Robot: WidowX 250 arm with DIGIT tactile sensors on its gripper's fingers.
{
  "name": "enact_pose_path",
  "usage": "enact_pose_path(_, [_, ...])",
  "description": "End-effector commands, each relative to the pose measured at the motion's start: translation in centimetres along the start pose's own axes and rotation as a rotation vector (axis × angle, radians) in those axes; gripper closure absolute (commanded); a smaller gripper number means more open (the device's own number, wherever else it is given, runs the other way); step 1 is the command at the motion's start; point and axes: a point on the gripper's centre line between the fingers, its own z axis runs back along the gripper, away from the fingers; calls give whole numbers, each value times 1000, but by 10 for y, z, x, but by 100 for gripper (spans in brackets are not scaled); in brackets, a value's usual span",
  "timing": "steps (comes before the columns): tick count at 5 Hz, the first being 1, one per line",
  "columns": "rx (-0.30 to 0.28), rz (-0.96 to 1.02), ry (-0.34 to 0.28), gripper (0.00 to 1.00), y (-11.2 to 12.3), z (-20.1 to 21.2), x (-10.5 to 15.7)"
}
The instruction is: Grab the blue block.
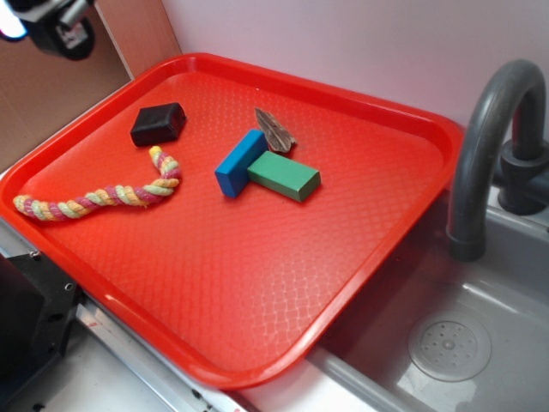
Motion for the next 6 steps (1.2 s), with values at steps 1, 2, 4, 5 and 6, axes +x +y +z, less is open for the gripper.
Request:
enact_pose_path(1, [108,168,-61,0,-17,-46,29])
enact_pose_path(2, [79,185,-30,0,-24,-71,48])
enact_pose_path(4, [41,159,8,0,-27,-113,78])
enact_pose_path(5, [12,114,40,0,-27,-135,85])
enact_pose_path(6, [-4,77,63,0,-28,-148,86])
